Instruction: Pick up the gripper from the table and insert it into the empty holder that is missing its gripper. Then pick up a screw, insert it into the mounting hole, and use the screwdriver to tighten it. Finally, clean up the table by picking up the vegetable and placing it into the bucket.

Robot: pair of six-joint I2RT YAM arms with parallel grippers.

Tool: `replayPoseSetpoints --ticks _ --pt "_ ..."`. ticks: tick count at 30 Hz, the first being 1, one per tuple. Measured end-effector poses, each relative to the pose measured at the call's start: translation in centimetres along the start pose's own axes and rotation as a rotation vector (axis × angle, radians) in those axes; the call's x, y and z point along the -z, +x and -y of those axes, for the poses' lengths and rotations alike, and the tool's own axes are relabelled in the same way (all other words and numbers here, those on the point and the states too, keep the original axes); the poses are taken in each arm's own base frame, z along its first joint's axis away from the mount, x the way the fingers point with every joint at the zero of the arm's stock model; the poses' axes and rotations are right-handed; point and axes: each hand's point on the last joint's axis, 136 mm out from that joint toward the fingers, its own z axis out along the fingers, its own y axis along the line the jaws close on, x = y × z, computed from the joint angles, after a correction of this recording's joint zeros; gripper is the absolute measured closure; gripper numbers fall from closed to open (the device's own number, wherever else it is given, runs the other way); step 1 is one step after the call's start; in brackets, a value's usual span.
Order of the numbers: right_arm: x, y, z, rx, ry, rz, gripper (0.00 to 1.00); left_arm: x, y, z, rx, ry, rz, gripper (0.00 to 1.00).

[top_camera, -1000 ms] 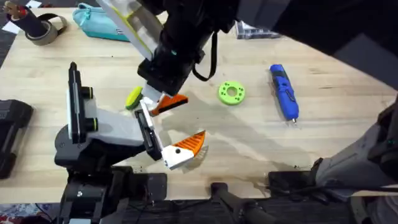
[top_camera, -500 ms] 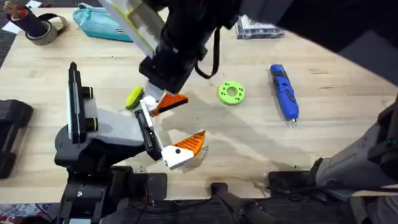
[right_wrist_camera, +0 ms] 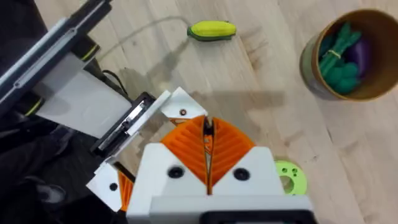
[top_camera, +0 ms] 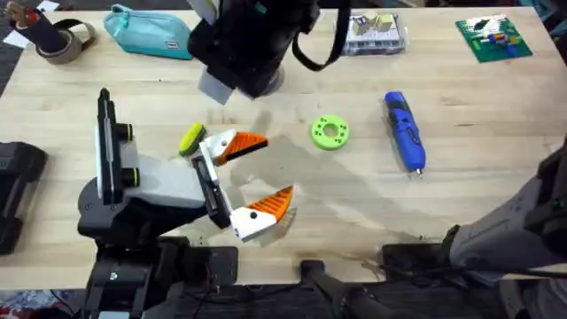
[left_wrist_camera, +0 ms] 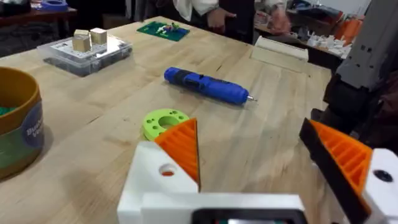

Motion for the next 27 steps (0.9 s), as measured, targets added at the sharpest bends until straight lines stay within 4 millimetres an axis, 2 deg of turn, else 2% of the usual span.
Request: replayPoseSetpoints --ticks 4,9,13,22,27 --pt "-0.5 -0.1 -0.5 0.043 0.012 -0.016 0.996 0.0 0.0 0.0 0.0 0.0 0.0 0.014" --pt "-3.1 1.2 -1.1 0.1 0.014 -0.12 0.996 0.0 0.0 0.0 0.0 0.0 0.0 0.014" --pt "-4.3 1.8 -1.8 0.153 0.001 -0.165 0.996 0.0 0.0 0.0 0.0 0.0 0.0 0.014" --pt "-4.4 2.5 -2.2 0.209 -0.011 -0.196 0.996 0.0 0.0 0.0 0.0 0.0 0.0 0.014" --pt "-4.5 2.4 -3.4 0.255 -0.025 -0.196 0.996 0.0 0.0 0.0 0.0 0.0 0.0 0.014"
